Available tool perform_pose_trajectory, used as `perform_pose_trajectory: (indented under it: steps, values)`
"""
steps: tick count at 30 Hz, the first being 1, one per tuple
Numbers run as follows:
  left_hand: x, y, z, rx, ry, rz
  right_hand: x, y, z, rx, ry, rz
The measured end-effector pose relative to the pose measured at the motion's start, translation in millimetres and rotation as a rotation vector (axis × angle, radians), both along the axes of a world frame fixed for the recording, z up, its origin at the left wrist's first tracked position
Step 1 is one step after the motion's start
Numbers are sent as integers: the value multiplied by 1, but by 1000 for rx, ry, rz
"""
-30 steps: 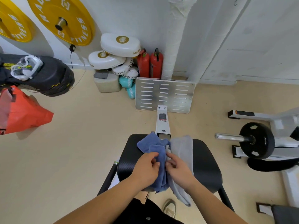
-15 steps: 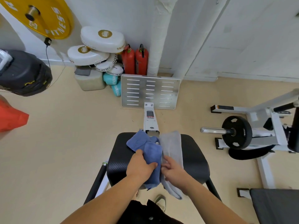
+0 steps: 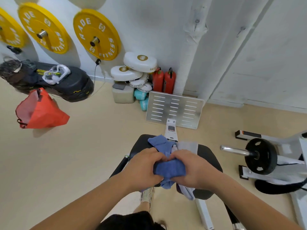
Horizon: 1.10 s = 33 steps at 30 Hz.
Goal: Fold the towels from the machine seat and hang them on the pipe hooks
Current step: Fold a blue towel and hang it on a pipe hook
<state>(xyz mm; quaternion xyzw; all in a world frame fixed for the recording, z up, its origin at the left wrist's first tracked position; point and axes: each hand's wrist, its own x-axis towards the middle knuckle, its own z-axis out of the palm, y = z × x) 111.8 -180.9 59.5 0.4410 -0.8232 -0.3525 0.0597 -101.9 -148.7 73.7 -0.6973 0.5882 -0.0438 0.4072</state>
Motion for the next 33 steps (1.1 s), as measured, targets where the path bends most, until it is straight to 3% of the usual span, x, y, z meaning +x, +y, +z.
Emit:
perform_pose_trajectory:
  steps: [4,7,11,15,21,25,29,33]
  values:
    - [23,21,33,20,52,52,10,23,26,29,-163,-160]
    - [46,18,54,167,118,199,14,24,48,-6,-334,-326]
    - [87,8,70,452,407,469,29,13,62,26,-582,-484]
    - [136,-14,76,535,618,597,77,-17,65,105,-777,-641]
    - [244,-72,66,358,697,805,203,-91,57,-90,-766,-696]
    - [339,-140,52,224,657,807,312,-154,31,-170,-687,-750]
    - [423,-203,49,225,627,830,401,-212,22,-171,-521,-690]
    - [463,-266,61,301,595,768,441,-261,36,-184,-469,-759]
